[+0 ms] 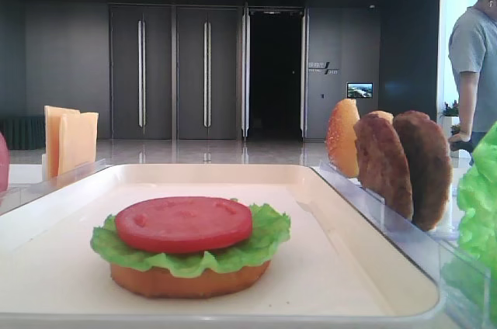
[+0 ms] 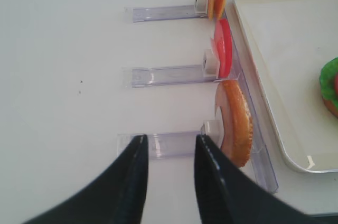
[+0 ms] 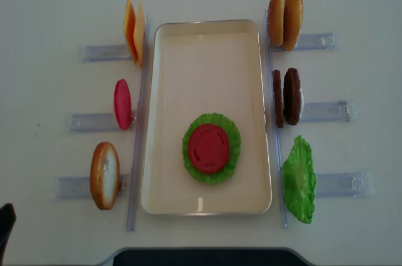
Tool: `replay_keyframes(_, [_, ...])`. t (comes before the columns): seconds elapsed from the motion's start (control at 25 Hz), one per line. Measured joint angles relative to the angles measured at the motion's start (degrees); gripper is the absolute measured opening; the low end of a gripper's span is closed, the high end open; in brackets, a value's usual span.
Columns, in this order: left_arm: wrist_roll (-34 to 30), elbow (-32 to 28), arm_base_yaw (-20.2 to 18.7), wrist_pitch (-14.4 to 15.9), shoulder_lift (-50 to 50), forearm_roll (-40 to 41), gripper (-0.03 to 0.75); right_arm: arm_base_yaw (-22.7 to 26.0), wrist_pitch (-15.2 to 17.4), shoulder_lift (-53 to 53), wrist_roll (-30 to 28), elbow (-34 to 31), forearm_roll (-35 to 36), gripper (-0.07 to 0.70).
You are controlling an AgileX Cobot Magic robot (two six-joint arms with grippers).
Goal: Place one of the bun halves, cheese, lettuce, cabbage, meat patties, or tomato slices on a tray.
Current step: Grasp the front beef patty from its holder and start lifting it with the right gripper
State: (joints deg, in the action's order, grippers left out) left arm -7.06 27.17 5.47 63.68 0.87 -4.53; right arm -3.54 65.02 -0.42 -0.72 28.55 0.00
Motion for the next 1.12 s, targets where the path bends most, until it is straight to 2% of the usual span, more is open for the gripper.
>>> replay_keyframes(0.72, [0.34, 0.00, 0.00, 0.00, 0.00, 0.11, 0.233, 0.00, 0.06, 0.23, -0.06, 0.43, 0.00, 0.325])
replay_keyframes(0.96, [0.41, 0.00, 0.00, 0.00, 0.00, 0.17, 0.233, 0.00, -0.05, 8.18, -0.11, 4.23, 1.17, 0.378])
replay_keyframes(1.12, [0.41, 0.00, 0.00, 0.00, 0.00, 0.29, 0.232, 0.00, 0.01, 16.84, -0.11, 7.57, 2.96, 0.381])
